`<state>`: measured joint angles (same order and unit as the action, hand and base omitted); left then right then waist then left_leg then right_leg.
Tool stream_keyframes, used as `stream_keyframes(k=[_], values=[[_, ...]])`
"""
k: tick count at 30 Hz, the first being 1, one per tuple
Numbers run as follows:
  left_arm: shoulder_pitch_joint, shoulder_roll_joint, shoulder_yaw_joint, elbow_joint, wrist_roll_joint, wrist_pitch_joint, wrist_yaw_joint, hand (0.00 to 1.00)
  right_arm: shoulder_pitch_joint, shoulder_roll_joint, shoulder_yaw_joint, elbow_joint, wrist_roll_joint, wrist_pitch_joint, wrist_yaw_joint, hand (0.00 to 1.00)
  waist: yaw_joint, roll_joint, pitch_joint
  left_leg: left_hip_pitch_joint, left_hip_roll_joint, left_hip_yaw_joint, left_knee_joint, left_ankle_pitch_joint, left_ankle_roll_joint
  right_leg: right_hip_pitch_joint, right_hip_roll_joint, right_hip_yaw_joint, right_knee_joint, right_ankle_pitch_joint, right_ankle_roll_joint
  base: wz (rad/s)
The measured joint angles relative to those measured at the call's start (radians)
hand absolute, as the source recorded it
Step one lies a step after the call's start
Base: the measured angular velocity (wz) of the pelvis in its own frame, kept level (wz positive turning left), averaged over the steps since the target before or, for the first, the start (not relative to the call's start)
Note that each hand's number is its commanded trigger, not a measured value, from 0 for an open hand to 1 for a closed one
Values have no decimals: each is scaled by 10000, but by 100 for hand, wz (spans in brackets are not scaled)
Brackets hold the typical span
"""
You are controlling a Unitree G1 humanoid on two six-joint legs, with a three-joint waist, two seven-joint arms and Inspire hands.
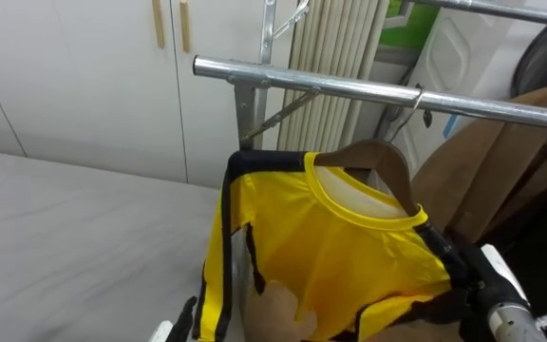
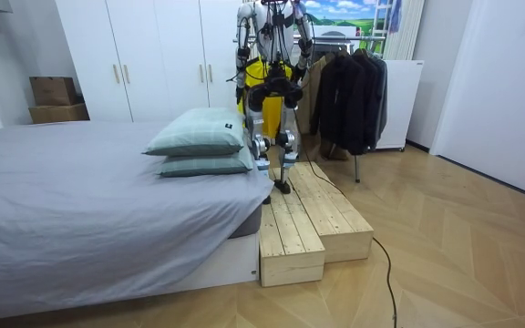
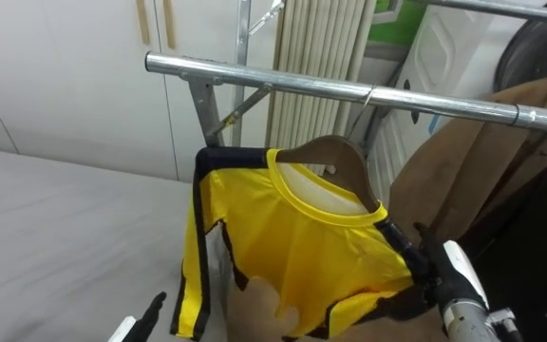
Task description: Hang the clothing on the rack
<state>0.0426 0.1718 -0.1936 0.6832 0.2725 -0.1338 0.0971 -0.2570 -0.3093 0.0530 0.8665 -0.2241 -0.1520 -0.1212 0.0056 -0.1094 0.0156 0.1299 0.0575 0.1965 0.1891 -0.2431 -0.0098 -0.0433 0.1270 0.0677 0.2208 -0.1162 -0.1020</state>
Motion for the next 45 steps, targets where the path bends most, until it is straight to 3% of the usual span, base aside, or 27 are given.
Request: stream_keyframes(k=[8,24,30,41,45], values=[[-6,-63,139,17,-31,-1,-1,0,0,-8,-6,-181,-1,-1,-128,0,-37,108,-67,27,4,74,0,0,0,7,17,102,15,3,-3,-2],[-8,-84,178,51,-50,-1,-52,0,0,-7,-80,-1390,14,0,-186,0,-197,156,-29,3,1,197,-28,0,0,-95,45,258,24,3,0,-1],[32,-72,439,111,78,28,-212,0,5,-4,-297,-3068,-18,113,-174,0,-233,165,-23,-13,29,455,-78,0,0,-236,142,463,44,11,-12,-13],[57,-24,756,187,454,416,-226,0,6,-29,-466,-4257,264,451,-136,0,-279,168,-37,14,72,506,-74,-1,0,-109,192,569,2,29,-41,-3],[21,-19,775,973,463,487,-222,0,6,-29,-481,-4305,344,451,-218,0,-281,225,-70,30,67,514,-74,-1,0,-97,197,611,-1,30,-42,-1]])
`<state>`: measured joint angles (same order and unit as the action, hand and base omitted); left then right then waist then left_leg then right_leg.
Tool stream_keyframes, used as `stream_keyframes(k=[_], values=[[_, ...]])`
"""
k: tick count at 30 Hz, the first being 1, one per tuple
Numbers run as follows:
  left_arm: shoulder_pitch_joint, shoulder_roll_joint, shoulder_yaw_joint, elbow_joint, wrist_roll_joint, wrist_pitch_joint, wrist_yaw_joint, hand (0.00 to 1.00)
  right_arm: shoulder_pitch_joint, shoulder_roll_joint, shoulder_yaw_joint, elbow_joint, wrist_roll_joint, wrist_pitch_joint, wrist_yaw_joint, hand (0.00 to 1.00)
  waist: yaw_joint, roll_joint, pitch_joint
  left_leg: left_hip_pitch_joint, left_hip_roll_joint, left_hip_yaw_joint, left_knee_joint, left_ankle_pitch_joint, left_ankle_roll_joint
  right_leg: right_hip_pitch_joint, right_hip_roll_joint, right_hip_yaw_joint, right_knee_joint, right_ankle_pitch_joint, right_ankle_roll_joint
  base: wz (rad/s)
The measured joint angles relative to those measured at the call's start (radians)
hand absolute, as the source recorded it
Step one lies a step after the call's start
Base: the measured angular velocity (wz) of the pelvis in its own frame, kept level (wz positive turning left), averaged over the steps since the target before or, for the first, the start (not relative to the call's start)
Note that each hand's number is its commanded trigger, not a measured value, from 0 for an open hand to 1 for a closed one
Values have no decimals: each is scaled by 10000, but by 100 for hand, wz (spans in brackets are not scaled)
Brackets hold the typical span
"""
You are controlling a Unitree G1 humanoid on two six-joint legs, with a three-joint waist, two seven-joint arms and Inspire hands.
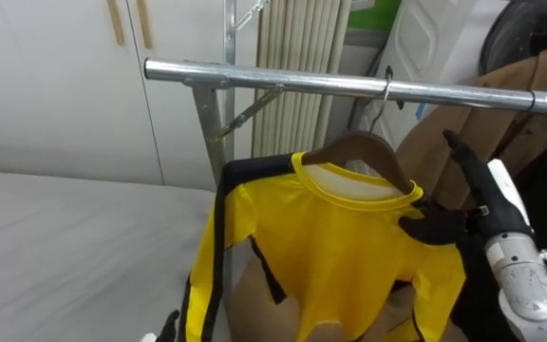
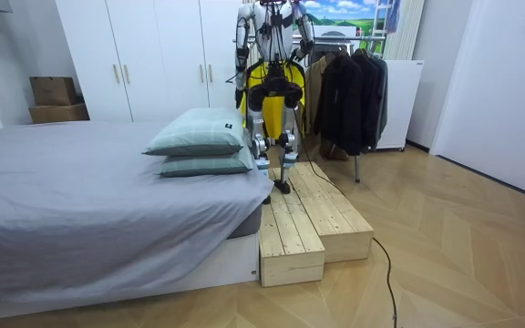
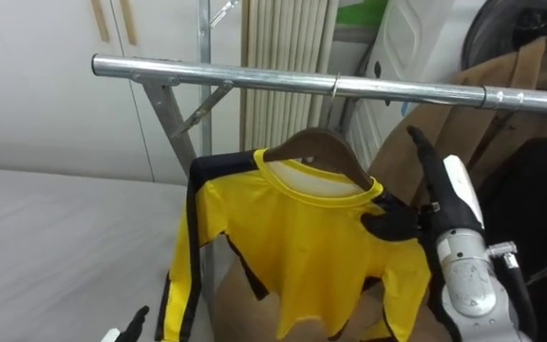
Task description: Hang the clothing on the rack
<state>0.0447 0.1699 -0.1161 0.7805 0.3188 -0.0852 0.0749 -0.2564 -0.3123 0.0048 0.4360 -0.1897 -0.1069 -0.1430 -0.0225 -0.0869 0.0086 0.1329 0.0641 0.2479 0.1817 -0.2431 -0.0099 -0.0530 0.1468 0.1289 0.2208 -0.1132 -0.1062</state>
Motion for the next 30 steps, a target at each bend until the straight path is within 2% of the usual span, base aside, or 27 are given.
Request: stream_keyframes(k=[2,11,15,18,20,22,27,30], values=[[73,14,15,162,1,144,3,0,1,1,-20,0,188,0,-105,0,-19,12,-1,-1,0,-2,0,0,0,-7,-1,-10,2,1,-1,0],[283,-25,474,553,123,146,229,0,3,-2,-391,-131,648,8,-498,0,41,49,-29,141,8,171,-1,0,0,-26,79,231,74,8,-12,-8],[346,28,851,869,124,186,321,0,380,-25,-392,-1235,647,137,-484,0,-66,55,-34,130,24,260,3,0,0,-52,136,368,162,13,-21,-11],[404,23,889,1072,96,179,481,0,786,-116,-395,-1763,758,132,-496,0,-65,84,-55,187,39,309,1,0,-1,-8,155,396,162,17,-28,-3],[468,22,925,1357,-23,177,535,0,1081,-113,-406,-1795,886,127,-547,0,-116,128,-131,201,40,277,-2,-1,-2,4,149,385,159,17,-29,2],[598,21,927,1343,-30,118,546,0,1481,-87,-413,-1843,988,128,-588,0,-184,156,-148,202,39,264,-22,-1,-2,-35,132,350,141,15,-26,8],[636,-5,933,1531,-23,52,753,0,2522,-37,-457,-1691,1085,132,-557,0,-312,221,-172,246,42,284,-108,0,-3,-20,148,356,20,32,-34,1],[675,-11,930,1588,-29,19,809,0,3404,11,-488,-1495,1151,124,-514,0,-344,264,-148,280,47,372,-110,0,-4,-7,168,408,35,32,-35,-6]])
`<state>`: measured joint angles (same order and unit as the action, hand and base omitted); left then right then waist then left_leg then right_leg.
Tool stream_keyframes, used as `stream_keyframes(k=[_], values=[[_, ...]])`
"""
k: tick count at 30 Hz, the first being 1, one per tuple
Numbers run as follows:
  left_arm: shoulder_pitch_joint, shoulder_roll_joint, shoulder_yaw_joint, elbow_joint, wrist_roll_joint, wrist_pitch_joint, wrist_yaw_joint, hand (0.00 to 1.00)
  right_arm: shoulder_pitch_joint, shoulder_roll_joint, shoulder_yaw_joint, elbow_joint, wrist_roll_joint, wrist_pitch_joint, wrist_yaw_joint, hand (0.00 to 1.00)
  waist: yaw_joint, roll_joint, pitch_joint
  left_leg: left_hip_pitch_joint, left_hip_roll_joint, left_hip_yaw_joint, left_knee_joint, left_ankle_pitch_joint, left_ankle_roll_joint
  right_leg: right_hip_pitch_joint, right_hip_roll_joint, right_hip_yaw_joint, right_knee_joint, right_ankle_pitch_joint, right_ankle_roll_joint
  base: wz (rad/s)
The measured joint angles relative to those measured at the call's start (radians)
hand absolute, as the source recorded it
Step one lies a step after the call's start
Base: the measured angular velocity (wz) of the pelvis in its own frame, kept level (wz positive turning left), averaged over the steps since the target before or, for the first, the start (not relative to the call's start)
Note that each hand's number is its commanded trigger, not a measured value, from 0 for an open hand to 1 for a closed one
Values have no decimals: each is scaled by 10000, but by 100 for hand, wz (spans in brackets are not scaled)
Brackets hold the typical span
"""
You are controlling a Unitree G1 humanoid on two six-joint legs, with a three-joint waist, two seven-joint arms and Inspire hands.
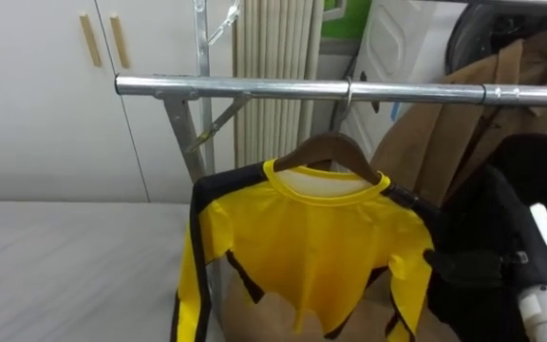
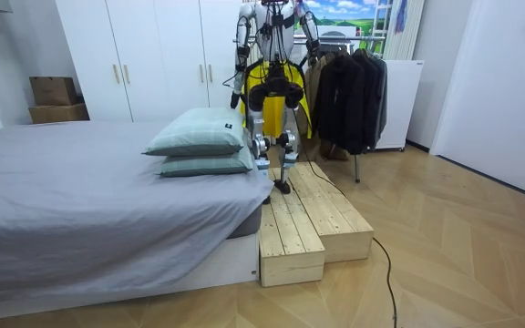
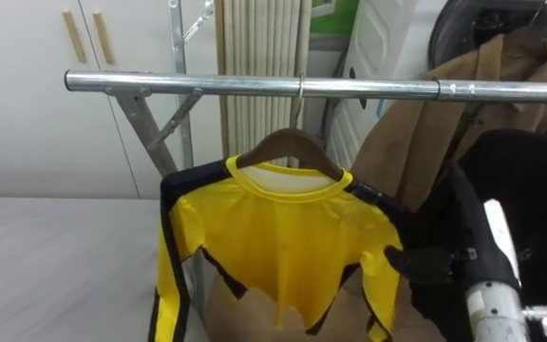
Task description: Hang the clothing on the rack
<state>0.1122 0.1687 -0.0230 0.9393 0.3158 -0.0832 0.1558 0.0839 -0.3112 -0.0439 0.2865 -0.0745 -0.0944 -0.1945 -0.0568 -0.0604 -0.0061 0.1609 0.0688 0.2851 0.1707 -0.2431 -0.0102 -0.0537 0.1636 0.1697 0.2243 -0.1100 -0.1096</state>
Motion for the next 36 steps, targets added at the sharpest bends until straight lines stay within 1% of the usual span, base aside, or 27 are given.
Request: stream_keyframes(k=[2,4,5,7,8,10,11,13,14,15,17,19,20,22,24,26,30,34,36], values=[[107,4,14,30,-1,-47,100,0,401,126,0,546,341,38,23,0,22,44,19,59,3,88,-17,0,0,1,45,141,36,0,0,-18],[181,30,20,35,12,-51,114,0,623,216,-1,1071,587,41,28,0,2,63,21,86,14,154,-45,-2,-1,15,84,251,33,3,-5,-15],[192,46,20,45,9,-57,121,0,656,274,-6,1302,757,43,23,0,-5,69,25,84,18,154,-49,-3,-2,22,91,272,31,5,-8,-13],[169,63,-14,322,-14,-140,248,0,669,532,5,2425,1156,43,26,0,-73,116,32,83,29,146,-51,-3,-2,49,130,382,10,41,-21,-11],[204,44,-14,382,0,-160,308,0,798,672,3,2842,1271,41,51,0,-171,157,22,77,35,121,-56,-3,-2,61,128,365,-22,41,-21,0],[259,44,-8,498,12,-261,349,0,969,881,1,3452,1399,42,148,0,-253,211,-2,81,43,119,-55,-2,-2,82,132,369,-22,44,-27,0],[325,43,11,624,12,-328,369,0,982,952,0,4066,1469,22,311,0,-296,237,3,98,52,115,-55,-2,-2,95,139,369,-36,47,-33,0],[336,43,19,632,-1,-346,375,0,985,1015,-15,5018,1630,23,523,0,-289,248,8,152,53,114,-55,-2,-1,99,152,417,-53,43,-39,-5],[329,43,19,655,-4,-370,380,0,986,1045,-24,5288,1702,22,585,0,-288,257,10,174,53,114,-56,-2,-1,116,160,441,-54,35,-48,-12],[345,44,27,795,-3,-440,388,0,986,1097,-30,5727,1961,22,707,0,-280,281,16,212,54,106,-58,-2,-1,138,181,498,-53,32,-51,-13],[324,-7,287,1099,19,-565,401,0,1043,1292,-235,6508,2900,10,939,0,-291,308,28,235,54,100,-64,-3,-1,166,190,547,-43,20,-66,-7],[339,-25,468,1144,19,-640,403,0,1213,1420,-276,6748,3433,0,1105,0,-285,328,36,165,53,95,-72,-3,-1,151,206,588,-29,19,-66,-5],[332,-31,539,1202,18,-673,403,0,1232,1471,-278,6890,3547,-2,1165,0,-294,345,45,153,53,84,-70,-3,-1,133,211,597,-33,21,-68,-6],[346,-71,632,1250,18,-700,413,0,1371,1728,-603,7523,3861,11,1470,0,-308,376,39,165,46,-163,-72,-3,-1,175,222,621,-43,20,-68,-2],[349,-99,635,1323,18,-700,425,0,1455,1830,-659,7878,3918,26,1661,0,-310,403,28,183,44,-205,-71,-4,-1,176,241,664,-52,19,-69,-6],[347,-159,632,1387,0,-689,512,0,1560,1963,-643,8220,4081,137,1944,0,-331,455,50,227,47,-199,-79,-4,-1,91,259,624,-60,3,-85,-4],[347,-259,631,1470,-89,-679,513,0,1488,2032,-643,9013,4575,345,2389,0,-392,474,40,206,53,-234,-108,-5,-1,69,259,643,-46,-25,-99,1],[337,-372,632,1534,-299,-497,459,0,1426,2029,-643,9543,4956,614,2677,0,-470,543,-9,182,57,-268,-103,-4,-1,141,259,644,-35,-25,-106,0],[336,-378,633,1534,-468,-466,335,0,1429,2029,-646,9681,4979,778,2775,0,-471,558,-18,185,58,-268,-103,-4,-2,109,259,644,-37,-25,-105,0]])
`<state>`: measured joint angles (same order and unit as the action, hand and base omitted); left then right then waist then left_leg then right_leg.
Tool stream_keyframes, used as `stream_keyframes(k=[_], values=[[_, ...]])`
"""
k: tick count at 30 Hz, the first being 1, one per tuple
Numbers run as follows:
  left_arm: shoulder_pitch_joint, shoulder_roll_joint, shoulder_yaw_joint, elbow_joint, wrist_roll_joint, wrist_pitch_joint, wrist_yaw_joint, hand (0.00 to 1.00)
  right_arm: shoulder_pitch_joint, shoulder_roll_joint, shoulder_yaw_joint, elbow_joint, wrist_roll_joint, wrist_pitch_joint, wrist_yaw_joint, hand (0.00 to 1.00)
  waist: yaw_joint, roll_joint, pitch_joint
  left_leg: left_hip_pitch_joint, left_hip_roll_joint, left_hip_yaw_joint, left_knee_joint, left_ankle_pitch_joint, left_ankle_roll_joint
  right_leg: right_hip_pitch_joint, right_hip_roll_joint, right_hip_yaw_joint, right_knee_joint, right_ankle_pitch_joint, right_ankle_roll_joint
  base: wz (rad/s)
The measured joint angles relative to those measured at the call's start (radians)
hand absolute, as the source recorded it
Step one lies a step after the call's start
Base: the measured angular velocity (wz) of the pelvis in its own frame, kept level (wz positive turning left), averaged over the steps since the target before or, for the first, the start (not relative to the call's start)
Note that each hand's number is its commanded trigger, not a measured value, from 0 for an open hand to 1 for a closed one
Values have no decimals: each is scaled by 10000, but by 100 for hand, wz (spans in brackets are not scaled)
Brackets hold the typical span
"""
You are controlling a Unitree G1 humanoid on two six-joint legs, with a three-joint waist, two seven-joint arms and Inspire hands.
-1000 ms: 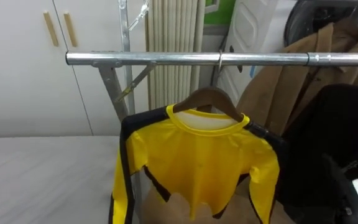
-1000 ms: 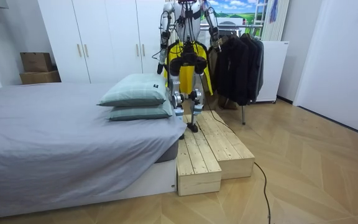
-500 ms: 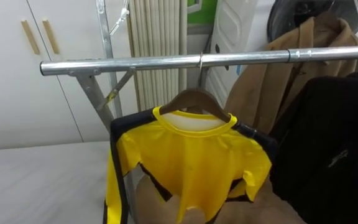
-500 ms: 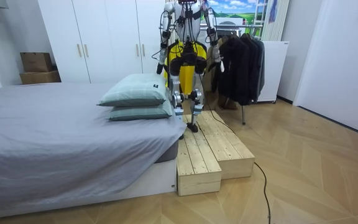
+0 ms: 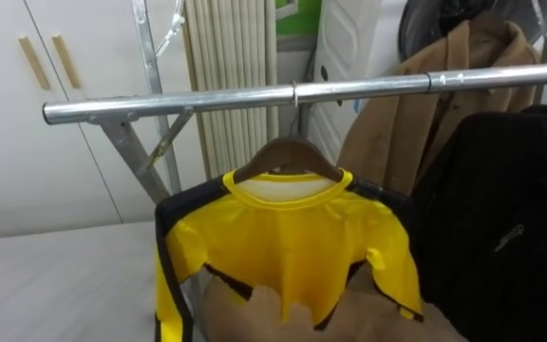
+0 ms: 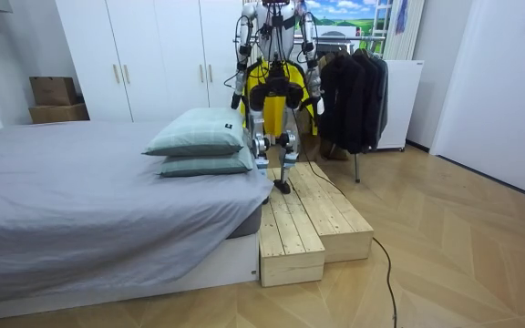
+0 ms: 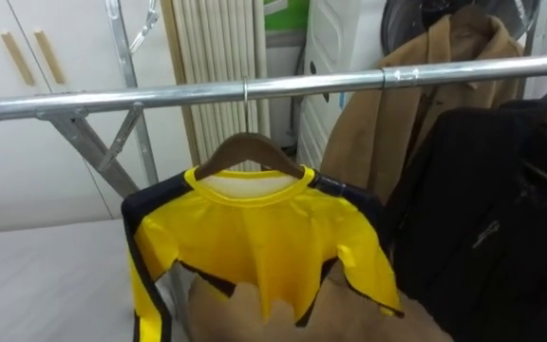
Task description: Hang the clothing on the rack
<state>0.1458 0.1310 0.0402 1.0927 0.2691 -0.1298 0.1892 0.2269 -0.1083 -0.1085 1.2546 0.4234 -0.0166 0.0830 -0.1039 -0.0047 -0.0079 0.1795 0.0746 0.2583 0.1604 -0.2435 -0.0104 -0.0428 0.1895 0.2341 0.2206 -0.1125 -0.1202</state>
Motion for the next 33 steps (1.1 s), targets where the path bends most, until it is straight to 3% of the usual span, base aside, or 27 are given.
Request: stream_keyframes(k=[5,10,24,33], values=[[-22,11,3,6,-418,23,-407,0,-101,-17,-144,18,-15,235,146,0,-37,55,-17,72,6,2,-3,0,0,43,-19,-147,-15,-4,-5,5],[-220,69,-10,10,-415,266,-893,0,-297,-67,-311,19,-59,413,311,0,-22,51,43,88,1,-158,-4,0,0,77,-51,-218,-35,-10,-9,7],[-417,50,-31,138,-413,462,-1121,0,-494,-146,-307,-15,-369,410,383,0,-11,165,12,74,-1,-193,-1,0,0,71,-68,-275,-68,-16,-12,0],[-586,45,-31,264,-396,576,-1182,0,-587,-186,-312,-142,-800,404,348,0,-18,174,44,70,-3,-182,-2,0,0,50,-66,-323,8,-71,-31,0]])
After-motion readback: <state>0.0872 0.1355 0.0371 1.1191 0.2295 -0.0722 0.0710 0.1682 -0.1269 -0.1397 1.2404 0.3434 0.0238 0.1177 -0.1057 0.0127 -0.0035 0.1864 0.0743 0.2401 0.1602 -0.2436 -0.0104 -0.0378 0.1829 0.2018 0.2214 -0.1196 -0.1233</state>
